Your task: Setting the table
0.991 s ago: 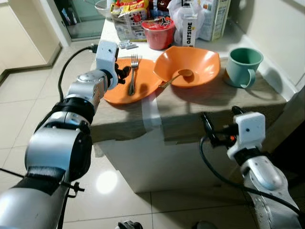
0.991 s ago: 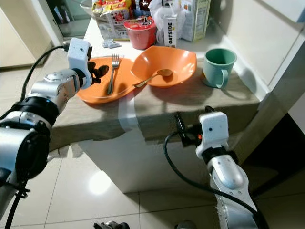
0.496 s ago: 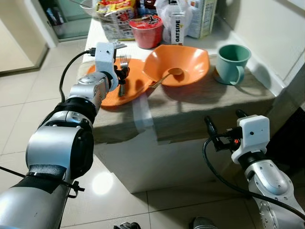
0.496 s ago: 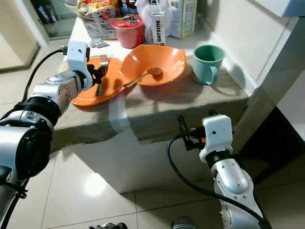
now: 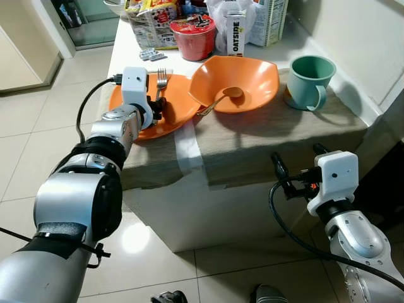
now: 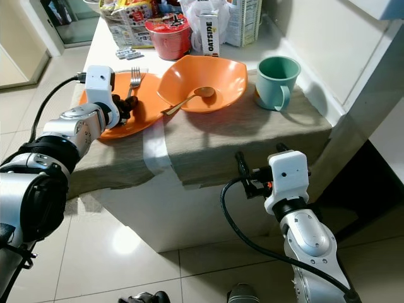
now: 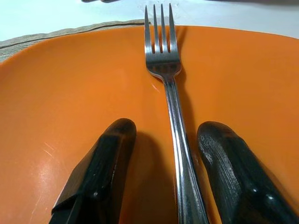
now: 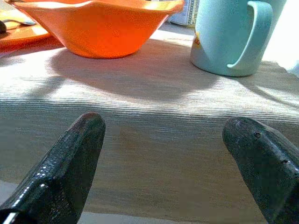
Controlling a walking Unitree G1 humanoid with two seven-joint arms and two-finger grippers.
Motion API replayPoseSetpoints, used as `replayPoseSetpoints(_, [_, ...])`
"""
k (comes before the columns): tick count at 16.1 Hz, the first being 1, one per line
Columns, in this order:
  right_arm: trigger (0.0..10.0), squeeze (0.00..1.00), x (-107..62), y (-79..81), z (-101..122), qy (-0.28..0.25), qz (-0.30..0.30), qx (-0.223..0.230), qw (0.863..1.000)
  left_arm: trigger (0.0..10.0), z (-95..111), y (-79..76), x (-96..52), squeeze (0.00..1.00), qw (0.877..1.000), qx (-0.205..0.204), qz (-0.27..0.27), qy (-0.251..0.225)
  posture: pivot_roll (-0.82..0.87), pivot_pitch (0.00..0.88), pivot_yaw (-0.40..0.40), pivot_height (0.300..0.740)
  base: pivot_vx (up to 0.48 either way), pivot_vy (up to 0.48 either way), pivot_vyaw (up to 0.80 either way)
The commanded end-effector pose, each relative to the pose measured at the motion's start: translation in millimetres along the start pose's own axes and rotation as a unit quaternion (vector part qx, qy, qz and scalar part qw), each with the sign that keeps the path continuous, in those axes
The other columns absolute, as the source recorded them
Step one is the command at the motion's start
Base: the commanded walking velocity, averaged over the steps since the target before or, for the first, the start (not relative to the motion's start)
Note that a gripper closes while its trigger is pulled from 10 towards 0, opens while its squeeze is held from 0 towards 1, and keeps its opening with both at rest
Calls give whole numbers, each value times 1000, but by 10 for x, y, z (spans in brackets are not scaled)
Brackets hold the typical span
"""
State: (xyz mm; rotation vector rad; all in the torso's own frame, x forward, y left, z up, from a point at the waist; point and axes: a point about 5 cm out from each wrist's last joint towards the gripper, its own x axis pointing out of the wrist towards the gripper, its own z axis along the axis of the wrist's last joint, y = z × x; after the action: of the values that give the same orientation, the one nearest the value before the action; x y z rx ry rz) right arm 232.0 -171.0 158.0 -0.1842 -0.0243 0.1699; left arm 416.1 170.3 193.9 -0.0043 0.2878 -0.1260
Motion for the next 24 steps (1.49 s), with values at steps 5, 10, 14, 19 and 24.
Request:
replayPoseSetpoints(5, [10000, 0, 0, 10, 25, 0, 3, 2, 1000, 0, -158, 59, -12, 0, 999, 5, 6, 38, -364, 142, 127, 740, 0, 0, 0])
replayPoseSetpoints(10, [10000, 0, 15, 16, 28, -1, 5, 2, 1000, 0, -197, 84, -18, 0, 999, 11, 10, 43, -361, 139, 126, 740, 0, 0, 0])
replayPoseSetpoints(14, [10000, 0, 21, 20, 25, -1, 7, 2, 1000, 0, -103, 152, -32, 0, 999, -11, 22, 21, -357, 139, 124, 740, 0, 0, 0])
replayPoseSetpoints(19, [10000, 0, 23, 29, 5, 2, 9, 3, 1000, 0, 188, 172, -50, 0, 999, -29, 16, -31, -347, 127, 118, 740, 0, 0, 0])
replayPoseSetpoints(24, [10000, 0, 44, 44, -14, 2, 13, 3, 1000, 0, 485, 20, -57, 0, 996, -28, -26, -77, -340, 114, 118, 740, 0, 0, 0])
